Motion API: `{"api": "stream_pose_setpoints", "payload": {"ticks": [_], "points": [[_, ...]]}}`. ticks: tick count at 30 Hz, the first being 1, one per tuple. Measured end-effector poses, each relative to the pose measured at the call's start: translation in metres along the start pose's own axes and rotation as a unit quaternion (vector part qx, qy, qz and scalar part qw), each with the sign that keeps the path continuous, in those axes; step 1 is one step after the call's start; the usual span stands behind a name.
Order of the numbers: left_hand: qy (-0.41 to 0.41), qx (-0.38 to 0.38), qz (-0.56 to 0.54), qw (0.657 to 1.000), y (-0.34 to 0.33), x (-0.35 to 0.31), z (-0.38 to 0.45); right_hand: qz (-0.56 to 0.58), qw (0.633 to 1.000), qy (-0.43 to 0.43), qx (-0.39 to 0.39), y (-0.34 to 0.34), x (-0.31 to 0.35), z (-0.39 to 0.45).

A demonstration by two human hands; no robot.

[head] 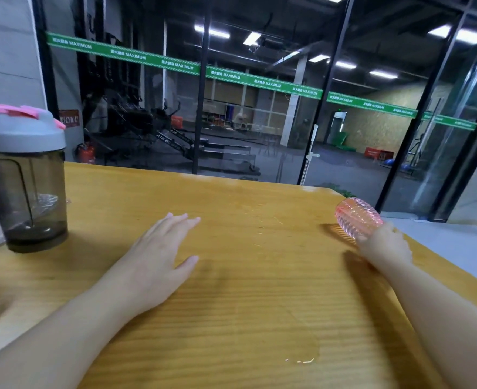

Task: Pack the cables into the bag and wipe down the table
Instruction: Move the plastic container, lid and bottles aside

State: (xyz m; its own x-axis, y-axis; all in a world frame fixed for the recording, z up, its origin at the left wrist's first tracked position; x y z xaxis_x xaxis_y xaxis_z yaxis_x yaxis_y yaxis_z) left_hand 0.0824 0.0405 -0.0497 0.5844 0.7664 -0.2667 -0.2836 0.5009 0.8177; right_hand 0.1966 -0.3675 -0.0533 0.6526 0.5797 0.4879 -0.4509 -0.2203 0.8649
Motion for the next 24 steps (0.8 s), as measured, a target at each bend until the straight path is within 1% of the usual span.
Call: {"api": "stream_pose_setpoints", "payload": {"ticks": [2,5,7,10,14,17,20,22,24], "points": [[-0.004,0.0,-0.001,1.0,-0.001,0.0,0.0,-0.02,1.0,-0.013,0.0,0.002,0.002,0.002],[-0.009,-0.001,-0.007,1.0,-0.001,0.0,0.0,-0.066,0.996,-0.043,0.032,-0.001,0.004,0.004],[-0.011,-0.001,-0.007,1.0,-0.002,0.001,0.0,-0.082,0.995,-0.051,0.033,-0.005,0.003,0.005],[-0.012,0.0,-0.003,1.0,-0.002,0.002,-0.001,-0.056,0.998,-0.032,0.002,-0.009,0.002,0.004],[-0.013,-0.003,0.0,1.0,-0.002,0.003,0.0,-0.026,0.999,0.02,-0.026,-0.01,0.002,-0.005],[-0.01,-0.006,-0.003,1.0,-0.002,0.004,0.0,0.022,0.997,0.059,-0.04,-0.003,0.011,-0.016],[-0.008,-0.007,-0.011,1.0,-0.001,0.003,-0.001,0.082,0.991,0.109,-0.01,0.004,0.028,-0.034],[-0.006,-0.012,-0.02,1.0,0.0,0.003,-0.001,0.107,0.983,0.145,0.027,0.007,0.043,-0.049],[-0.002,-0.017,-0.026,1.0,0.001,0.004,-0.002,0.133,0.973,0.168,0.081,0.006,0.059,-0.067]]}}
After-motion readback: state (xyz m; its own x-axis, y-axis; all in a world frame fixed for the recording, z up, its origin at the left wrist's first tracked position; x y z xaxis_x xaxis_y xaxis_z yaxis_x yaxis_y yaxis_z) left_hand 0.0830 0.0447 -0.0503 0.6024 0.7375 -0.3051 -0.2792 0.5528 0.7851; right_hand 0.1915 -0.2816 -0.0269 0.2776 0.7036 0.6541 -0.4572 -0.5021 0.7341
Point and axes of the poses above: each hand's wrist, its own z-axis towards the middle knuckle, its own y-axis out of the back of the hand, x = y × z, the point moved 3 cm from there along z, towards the middle knuckle, and after that the axes turned 15 degrees about -y, right-handed, at the moved point
